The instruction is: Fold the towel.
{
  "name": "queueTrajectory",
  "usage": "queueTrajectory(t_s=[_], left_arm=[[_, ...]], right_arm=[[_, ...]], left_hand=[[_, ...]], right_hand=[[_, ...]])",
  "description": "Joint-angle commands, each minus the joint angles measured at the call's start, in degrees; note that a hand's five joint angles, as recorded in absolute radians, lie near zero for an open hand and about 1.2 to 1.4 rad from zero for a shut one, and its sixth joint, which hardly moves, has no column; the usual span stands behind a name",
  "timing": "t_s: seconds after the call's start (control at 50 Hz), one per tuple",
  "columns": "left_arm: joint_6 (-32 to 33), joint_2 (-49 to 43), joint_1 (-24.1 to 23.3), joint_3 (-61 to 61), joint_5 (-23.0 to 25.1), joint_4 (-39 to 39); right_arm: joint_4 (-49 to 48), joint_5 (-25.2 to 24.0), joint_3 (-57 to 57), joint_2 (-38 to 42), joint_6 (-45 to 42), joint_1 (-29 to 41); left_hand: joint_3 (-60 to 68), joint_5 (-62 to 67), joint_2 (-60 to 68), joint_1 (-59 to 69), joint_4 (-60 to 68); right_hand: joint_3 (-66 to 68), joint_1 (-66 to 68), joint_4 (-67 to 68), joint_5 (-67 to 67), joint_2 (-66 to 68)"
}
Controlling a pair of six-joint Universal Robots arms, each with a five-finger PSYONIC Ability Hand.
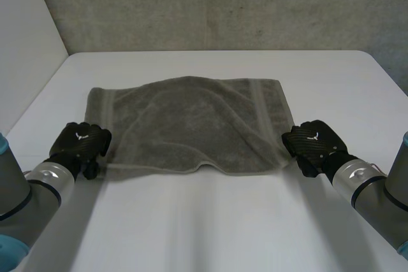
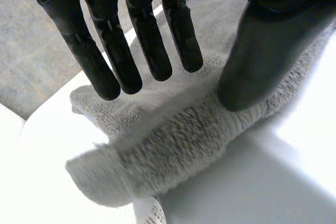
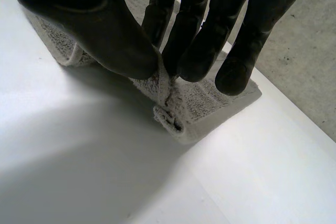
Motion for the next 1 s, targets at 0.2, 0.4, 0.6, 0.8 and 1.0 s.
queueTrajectory(t_s=[0.2, 0.4, 0.6, 0.8, 1.0], left_arm=[[0.3, -1.6, 0.2, -0.1, -0.6, -0.4], [0.5, -1.7, 0.2, -0.1, -0.6, -0.6], [1.5, -2.9, 0.2, -0.2, -0.7, -0.5], [2.5, -4.0, 0.1, -0.2, -0.6, -0.5], [6.5, -5.7, 0.2, -0.8, -0.8, 0.1]], right_arm=[[0.0, 0.0, 0.0, 0.0, 0.0, 0.0], [0.0, 0.3, -0.2, 0.1, 0.0, -0.2], [0.0, 0.2, -0.2, 0.3, 0.0, -0.1], [0.0, 0.2, -0.3, 0.4, 0.0, -0.2], [0.0, 0.3, -0.6, 1.1, 0.0, -0.2]], left_hand=[[-8.7, -18.8, -8.6, -8.4, -8.5], [-8.7, -18.8, -8.6, -8.4, -8.5], [-8.7, -18.8, -8.6, -8.4, -8.5], [-9.0, -19.1, -8.9, -8.8, -8.9], [-8.5, -18.6, -8.4, -8.3, -8.4]], right_hand=[[3.3, 3.4, 3.3, 2.9, 3.9], [3.3, 3.4, 3.3, 2.9, 3.9], [3.3, 3.4, 3.3, 2.9, 3.9], [3.3, 3.4, 3.3, 2.9, 3.9], [3.3, 3.4, 3.3, 2.9, 3.9]])
